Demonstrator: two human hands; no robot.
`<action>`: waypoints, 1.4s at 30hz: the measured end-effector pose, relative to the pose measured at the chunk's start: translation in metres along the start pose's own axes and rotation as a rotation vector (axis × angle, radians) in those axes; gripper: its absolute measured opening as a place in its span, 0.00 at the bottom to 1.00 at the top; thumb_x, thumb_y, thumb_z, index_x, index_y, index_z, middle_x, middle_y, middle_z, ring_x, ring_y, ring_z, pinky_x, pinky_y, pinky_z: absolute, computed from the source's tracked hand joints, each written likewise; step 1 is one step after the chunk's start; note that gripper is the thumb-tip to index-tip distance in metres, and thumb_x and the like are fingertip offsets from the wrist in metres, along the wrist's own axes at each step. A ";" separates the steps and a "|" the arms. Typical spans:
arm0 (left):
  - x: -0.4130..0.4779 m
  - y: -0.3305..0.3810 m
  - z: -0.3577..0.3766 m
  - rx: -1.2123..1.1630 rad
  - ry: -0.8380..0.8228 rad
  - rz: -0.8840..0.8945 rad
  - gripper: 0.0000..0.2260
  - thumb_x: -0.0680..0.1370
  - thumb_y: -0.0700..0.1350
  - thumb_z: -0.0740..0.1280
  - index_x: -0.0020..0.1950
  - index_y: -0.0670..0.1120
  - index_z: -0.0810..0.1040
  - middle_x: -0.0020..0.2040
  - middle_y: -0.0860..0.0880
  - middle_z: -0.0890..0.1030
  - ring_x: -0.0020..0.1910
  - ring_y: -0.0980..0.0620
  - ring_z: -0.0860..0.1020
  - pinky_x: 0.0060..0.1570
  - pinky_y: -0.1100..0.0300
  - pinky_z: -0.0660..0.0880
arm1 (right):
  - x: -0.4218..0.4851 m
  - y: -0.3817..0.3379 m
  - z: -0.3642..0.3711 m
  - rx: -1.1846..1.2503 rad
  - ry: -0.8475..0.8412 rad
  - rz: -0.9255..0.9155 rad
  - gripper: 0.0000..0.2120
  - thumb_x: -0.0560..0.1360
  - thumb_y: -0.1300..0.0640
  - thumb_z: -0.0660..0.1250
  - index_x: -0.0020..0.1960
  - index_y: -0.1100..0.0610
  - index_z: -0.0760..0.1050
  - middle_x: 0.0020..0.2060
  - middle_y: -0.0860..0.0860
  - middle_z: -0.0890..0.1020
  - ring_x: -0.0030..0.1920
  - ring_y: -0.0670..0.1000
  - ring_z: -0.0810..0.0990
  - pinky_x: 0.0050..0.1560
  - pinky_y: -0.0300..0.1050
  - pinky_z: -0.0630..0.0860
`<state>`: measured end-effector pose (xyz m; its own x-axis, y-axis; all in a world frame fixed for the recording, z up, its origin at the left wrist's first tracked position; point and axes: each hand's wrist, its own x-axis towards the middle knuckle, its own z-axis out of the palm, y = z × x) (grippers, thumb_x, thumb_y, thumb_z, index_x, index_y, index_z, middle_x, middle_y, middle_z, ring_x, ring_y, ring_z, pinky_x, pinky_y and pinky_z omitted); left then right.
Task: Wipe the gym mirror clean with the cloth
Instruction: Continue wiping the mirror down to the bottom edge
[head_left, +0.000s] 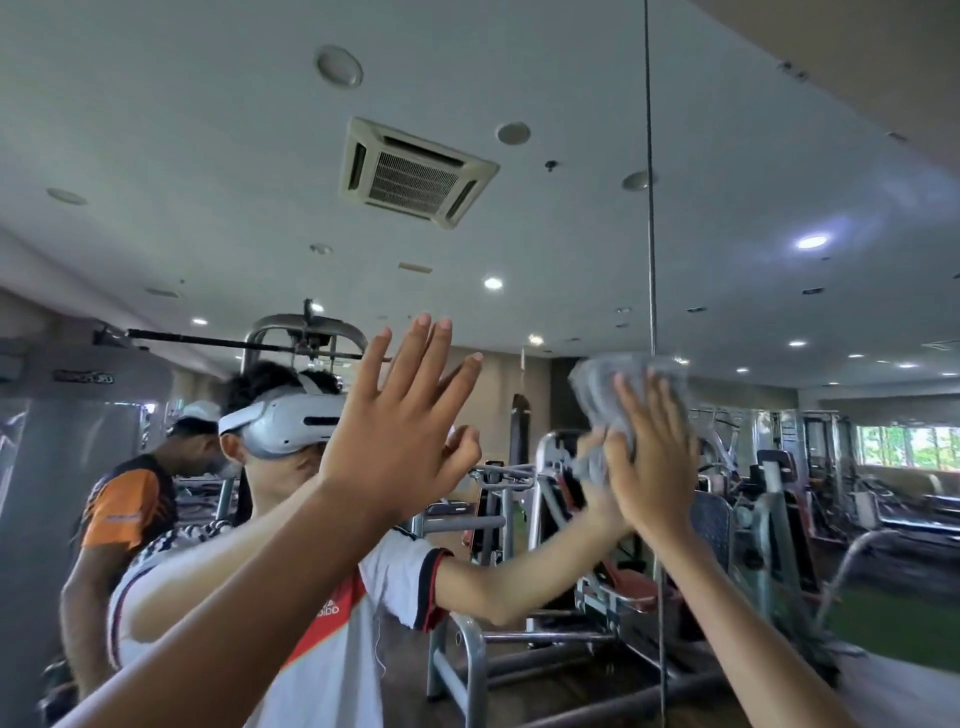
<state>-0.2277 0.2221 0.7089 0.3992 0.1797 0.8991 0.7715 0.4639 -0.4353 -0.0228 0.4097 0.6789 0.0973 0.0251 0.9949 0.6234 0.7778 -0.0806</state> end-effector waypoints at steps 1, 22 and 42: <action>0.000 0.000 0.000 -0.007 0.000 -0.002 0.28 0.79 0.56 0.57 0.75 0.43 0.71 0.78 0.35 0.63 0.78 0.37 0.60 0.75 0.36 0.56 | 0.022 -0.011 0.002 0.017 0.038 0.150 0.27 0.80 0.51 0.48 0.77 0.54 0.64 0.79 0.52 0.60 0.80 0.53 0.55 0.78 0.61 0.53; -0.055 -0.044 -0.031 -0.073 0.038 -0.103 0.21 0.82 0.53 0.60 0.71 0.43 0.76 0.76 0.41 0.69 0.77 0.41 0.66 0.71 0.38 0.65 | -0.019 -0.148 0.015 0.130 -0.058 -0.214 0.26 0.83 0.47 0.51 0.78 0.53 0.61 0.79 0.53 0.59 0.79 0.56 0.56 0.78 0.58 0.52; -0.141 -0.150 -0.085 0.066 -0.159 -0.189 0.27 0.81 0.60 0.53 0.77 0.50 0.69 0.81 0.44 0.60 0.80 0.43 0.58 0.77 0.43 0.51 | -0.063 -0.149 0.011 0.095 -0.090 -0.357 0.25 0.84 0.43 0.47 0.78 0.51 0.60 0.79 0.53 0.59 0.78 0.55 0.58 0.73 0.63 0.60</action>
<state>-0.3576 0.0531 0.6435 0.1639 0.2159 0.9626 0.7890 0.5570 -0.2593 -0.1305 0.2993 0.6291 -0.1841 -0.2062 0.9610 0.5304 0.8023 0.2738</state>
